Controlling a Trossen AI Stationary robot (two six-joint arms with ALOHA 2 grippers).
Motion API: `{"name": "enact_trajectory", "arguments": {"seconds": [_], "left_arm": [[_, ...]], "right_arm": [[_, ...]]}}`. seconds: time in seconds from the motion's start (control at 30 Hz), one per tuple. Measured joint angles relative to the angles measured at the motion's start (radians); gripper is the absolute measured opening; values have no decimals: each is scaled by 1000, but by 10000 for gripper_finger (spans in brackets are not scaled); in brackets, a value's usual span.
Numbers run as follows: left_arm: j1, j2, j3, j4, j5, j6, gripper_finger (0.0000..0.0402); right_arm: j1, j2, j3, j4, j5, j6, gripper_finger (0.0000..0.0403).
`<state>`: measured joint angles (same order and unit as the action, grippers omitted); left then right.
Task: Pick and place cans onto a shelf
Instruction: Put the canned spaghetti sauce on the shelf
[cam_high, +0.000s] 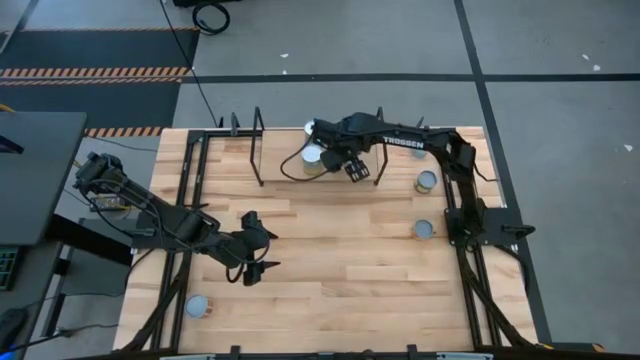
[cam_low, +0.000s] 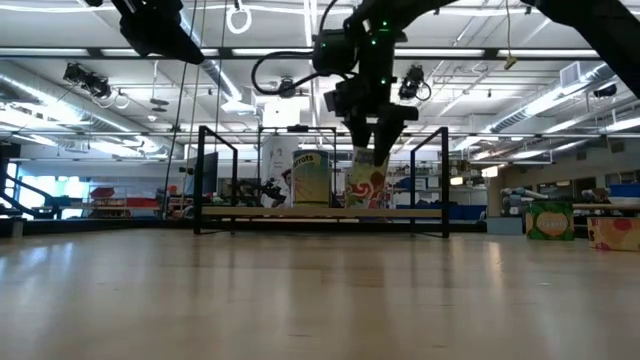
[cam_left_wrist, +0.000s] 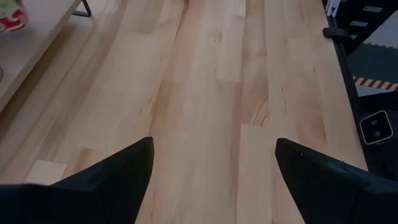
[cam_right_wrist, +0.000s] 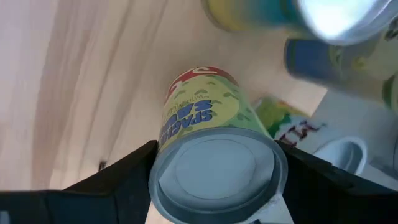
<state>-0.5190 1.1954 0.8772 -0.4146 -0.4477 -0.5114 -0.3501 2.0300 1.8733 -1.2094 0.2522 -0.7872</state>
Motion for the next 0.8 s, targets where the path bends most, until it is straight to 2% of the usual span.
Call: {"name": "enact_trajectory", "arguments": {"seconds": [0.13,0.47,0.8], "left_arm": [[0,0,0,6,0,0,341],[0,0,0,22,0,0,341],[0,0,0,22,0,0,341]], "right_arm": [[-17,0,-2,-11,-26,2,303],[-25,-1,-9,41,-15,24,334],[-18,-1,-9,84,-8,22,341]]}}
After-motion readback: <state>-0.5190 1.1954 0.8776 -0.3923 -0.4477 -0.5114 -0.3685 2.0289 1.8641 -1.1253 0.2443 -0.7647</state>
